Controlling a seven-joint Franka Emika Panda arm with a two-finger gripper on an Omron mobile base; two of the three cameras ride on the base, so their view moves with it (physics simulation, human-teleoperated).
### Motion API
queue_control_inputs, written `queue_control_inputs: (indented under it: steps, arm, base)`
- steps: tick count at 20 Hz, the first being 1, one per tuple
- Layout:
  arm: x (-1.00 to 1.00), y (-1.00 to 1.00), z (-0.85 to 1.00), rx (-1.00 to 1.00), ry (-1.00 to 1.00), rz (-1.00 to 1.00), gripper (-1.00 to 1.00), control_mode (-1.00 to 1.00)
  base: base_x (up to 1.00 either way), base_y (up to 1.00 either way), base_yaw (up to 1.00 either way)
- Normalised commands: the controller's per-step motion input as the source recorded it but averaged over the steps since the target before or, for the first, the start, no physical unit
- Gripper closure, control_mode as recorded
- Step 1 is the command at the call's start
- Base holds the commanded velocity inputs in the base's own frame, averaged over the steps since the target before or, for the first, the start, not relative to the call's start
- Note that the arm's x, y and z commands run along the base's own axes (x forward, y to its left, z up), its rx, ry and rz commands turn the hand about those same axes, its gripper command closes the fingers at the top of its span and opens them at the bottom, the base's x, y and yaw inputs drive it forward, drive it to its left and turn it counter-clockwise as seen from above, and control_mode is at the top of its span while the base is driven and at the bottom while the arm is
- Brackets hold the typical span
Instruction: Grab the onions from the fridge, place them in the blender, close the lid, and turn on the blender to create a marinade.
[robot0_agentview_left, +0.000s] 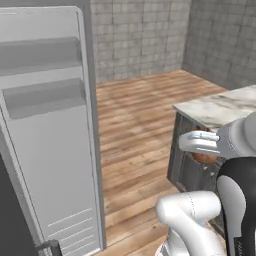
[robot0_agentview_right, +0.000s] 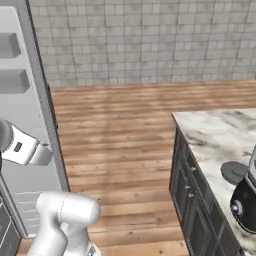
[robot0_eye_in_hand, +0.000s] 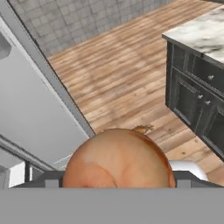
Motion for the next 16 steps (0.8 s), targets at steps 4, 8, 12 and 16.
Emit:
queue_control_inputs:
  steps: [4,8,12,16]
  arm:
    - [0.0,0.0,0.0,0.0,0.0,0.0,1.0,1.0]
    - [0.0,0.0,0.0,0.0,0.0,0.0,1.0,1.0]
    - [0.0,0.0,0.0,0.0,0.0,0.0,1.0,1.0]
    - [0.0,0.0,0.0,0.0,0.0,0.0,1.0,1.0]
  base:
    - [0.06,-0.02,-0.84]
    - [0.45,0.01,-0.75]
    - [0.82,0.21,-0.58]
    - [0.81,0.01,-0.54]
